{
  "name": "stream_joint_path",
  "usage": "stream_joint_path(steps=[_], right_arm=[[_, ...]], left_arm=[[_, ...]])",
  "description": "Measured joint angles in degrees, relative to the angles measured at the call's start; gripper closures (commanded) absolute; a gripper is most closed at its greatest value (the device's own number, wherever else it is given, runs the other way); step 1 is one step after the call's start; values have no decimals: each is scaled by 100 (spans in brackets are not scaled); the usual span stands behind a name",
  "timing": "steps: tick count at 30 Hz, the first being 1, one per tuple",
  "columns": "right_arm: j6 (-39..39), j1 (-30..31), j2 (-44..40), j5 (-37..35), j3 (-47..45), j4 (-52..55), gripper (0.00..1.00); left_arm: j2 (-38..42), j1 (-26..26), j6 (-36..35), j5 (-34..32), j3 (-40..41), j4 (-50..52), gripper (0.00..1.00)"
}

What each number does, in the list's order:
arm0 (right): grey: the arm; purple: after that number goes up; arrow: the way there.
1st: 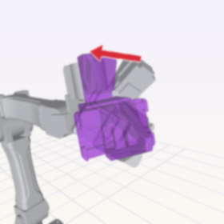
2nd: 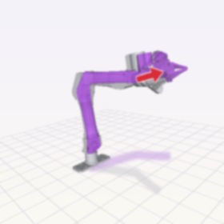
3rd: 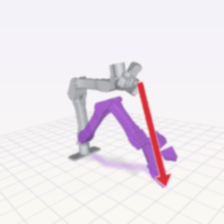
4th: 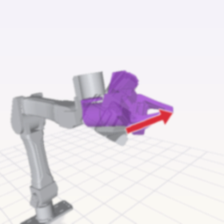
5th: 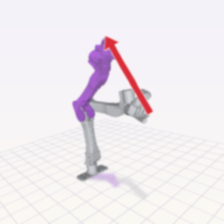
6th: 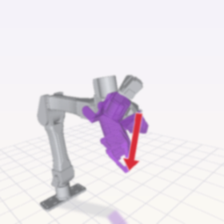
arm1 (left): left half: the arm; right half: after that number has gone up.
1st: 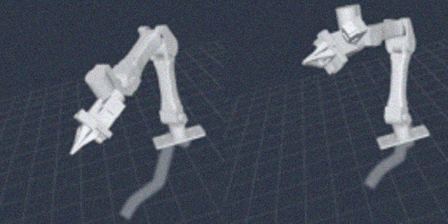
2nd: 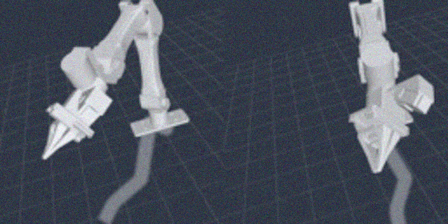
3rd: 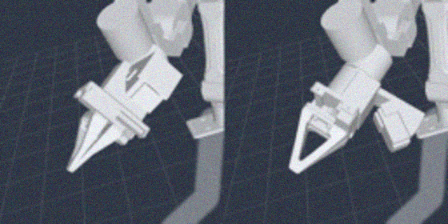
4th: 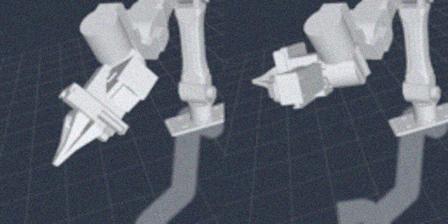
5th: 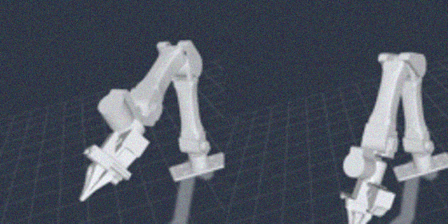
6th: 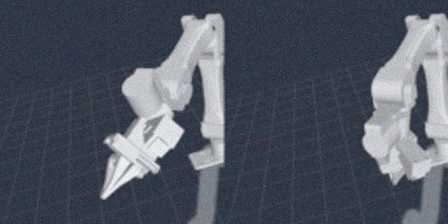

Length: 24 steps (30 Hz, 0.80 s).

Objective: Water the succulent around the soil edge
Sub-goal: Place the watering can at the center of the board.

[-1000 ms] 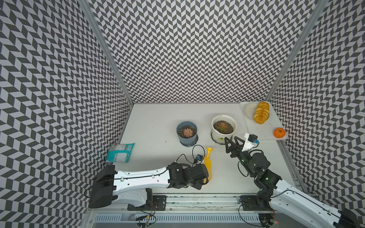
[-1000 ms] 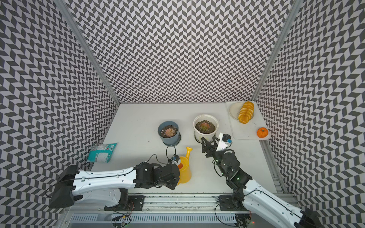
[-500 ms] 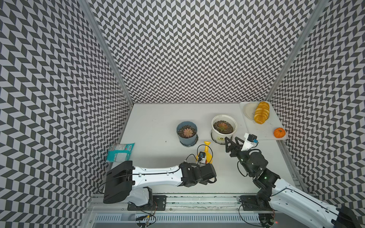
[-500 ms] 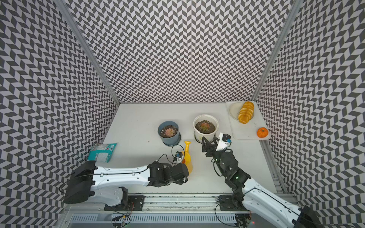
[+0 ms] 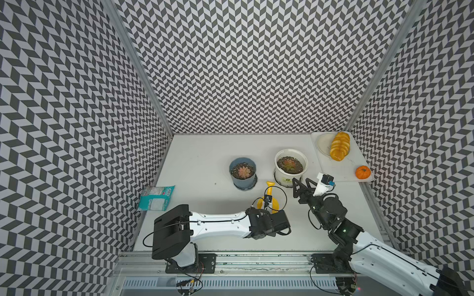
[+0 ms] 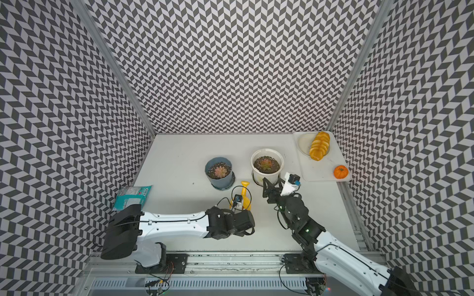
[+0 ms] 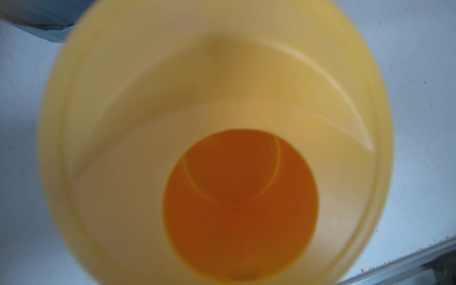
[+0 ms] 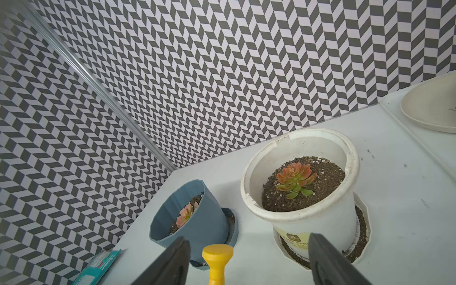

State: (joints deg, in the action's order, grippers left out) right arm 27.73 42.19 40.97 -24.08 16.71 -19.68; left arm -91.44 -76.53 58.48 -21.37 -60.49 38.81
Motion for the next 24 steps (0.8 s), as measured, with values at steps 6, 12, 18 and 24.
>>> stream_joint_path(steps=[6,12,18,24], right_arm=[[0,0,-2,0,0,2,21],[2,0,-2,-15,0,2,21],[26,0,-11,-52,0,4,21],[44,0,-11,-103,0,9,20]], left_arm=[[-332,46,101,-61,-308,87,63],[-564,247,122,-92,-507,83,59],[-638,492,94,-94,-658,61,53],[-664,560,-39,-76,-839,-44,44]])
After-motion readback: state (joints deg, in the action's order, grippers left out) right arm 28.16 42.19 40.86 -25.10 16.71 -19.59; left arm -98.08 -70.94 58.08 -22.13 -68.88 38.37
